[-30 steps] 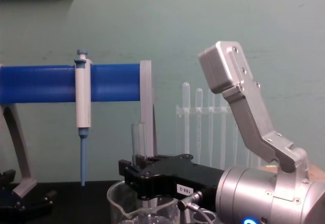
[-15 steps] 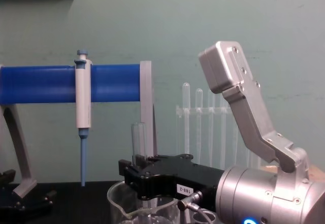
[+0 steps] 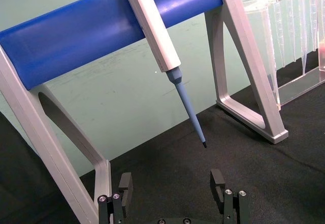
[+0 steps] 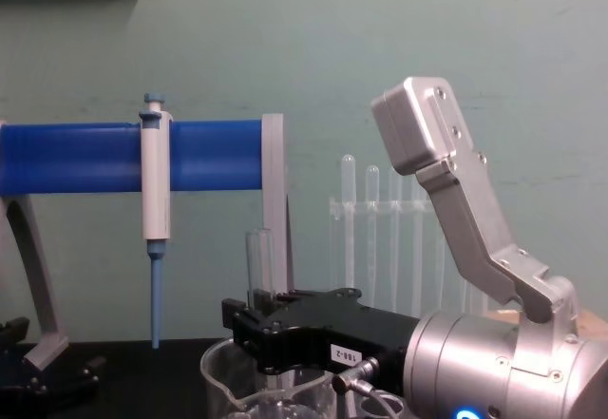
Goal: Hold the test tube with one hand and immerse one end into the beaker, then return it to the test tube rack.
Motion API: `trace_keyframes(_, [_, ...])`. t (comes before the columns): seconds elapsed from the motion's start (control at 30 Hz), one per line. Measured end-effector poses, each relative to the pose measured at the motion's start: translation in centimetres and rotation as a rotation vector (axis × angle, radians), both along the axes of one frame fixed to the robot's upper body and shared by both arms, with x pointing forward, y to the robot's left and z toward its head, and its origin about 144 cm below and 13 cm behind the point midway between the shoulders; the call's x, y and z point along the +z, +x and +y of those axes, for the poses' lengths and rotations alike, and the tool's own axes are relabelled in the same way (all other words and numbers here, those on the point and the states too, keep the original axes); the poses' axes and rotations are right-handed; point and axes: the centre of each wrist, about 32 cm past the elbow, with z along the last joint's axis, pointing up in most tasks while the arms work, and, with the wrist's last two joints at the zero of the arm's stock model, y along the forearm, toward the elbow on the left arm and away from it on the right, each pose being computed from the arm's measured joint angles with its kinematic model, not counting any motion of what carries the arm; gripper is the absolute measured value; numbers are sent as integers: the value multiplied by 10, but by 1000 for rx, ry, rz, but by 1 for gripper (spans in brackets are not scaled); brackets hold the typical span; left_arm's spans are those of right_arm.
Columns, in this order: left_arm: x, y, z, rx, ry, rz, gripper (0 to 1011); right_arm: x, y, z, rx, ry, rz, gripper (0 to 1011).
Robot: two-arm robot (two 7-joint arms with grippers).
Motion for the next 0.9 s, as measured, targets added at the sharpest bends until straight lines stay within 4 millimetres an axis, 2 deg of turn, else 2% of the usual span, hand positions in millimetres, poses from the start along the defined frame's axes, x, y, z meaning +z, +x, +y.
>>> trace_keyframes(0.9, [0,0,0,0,0,0,1000,0,0,0,0,0,0,225])
